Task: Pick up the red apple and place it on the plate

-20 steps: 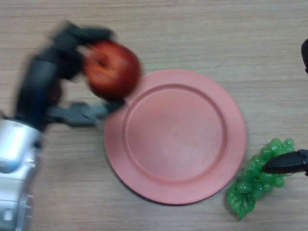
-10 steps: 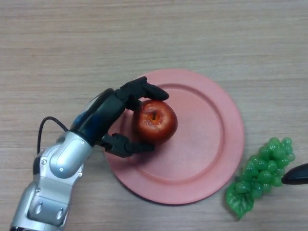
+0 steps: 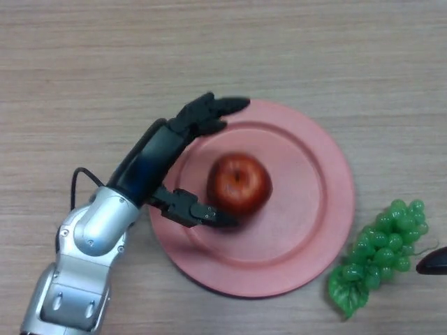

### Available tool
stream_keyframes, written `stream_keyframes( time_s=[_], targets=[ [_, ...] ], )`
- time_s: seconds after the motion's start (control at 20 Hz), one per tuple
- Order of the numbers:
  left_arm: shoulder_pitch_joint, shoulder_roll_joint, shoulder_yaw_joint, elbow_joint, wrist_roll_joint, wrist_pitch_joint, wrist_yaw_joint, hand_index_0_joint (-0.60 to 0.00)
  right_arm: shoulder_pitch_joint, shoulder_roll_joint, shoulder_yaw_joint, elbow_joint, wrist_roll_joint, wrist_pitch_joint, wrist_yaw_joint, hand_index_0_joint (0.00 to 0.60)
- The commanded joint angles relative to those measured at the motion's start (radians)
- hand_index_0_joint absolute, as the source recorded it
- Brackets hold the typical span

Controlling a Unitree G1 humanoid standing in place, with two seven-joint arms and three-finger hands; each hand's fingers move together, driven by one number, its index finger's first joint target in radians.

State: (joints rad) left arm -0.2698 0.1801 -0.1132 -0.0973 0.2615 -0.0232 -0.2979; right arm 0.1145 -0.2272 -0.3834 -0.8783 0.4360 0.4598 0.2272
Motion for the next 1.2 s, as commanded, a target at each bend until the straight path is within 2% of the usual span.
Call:
stream_keyframes(
  time_s=[0.05, 0.15, 0.35, 0.5, 0.65, 0.85, 1.0, 1.2],
  targets=[
    [-0.008, 0.035, 0.087, -0.193, -0.074, -0.054, 0.014, 0.0, -0.019, -0.026, -0.04, -0.075, 0.041, -0.116, -0.017, 0.0],
    [0.017, 0.068, 0.149, -0.344, -0.158, 0.046, 0.006, 0.0, -0.045, -0.04, -0.016, -0.089, 0.031, -0.075, -0.042, 0.0],
    [0.083, 0.142, 0.331, -0.544, -0.398, 0.174, 0.035, 0.0, -0.112, -0.074, 0.034, -0.097, 0.013, -0.006, -0.081, 0.0],
    [0.164, 0.158, 0.443, -0.615, -0.596, 0.218, 0.078, 0.0, -0.147, -0.084, 0.057, -0.089, 0.014, 0.011, -0.1, 0.0],
    [0.208, 0.179, 0.515, -0.624, -0.701, 0.278, 0.085, 0.0, -0.162, -0.089, 0.073, -0.089, 0.001, 0.031, -0.112, 0.0],
    [0.224, 0.175, 0.536, -0.609, -0.662, 0.238, 0.104, 0.0, -0.202, -0.105, 0.105, -0.069, -0.026, 0.029, -0.104, 0.0],
    [0.226, 0.17, 0.509, -0.617, -0.635, 0.244, 0.126, 0.0, -0.204, -0.099, 0.126, -0.032, -0.078, -0.018, -0.071, 0.0],
    [0.222, 0.162, 0.497, -0.616, -0.615, 0.241, 0.133, 0.0, -0.2, -0.088, 0.133, -0.055, -0.099, -0.004, -0.075, 0.0]
  ],
)
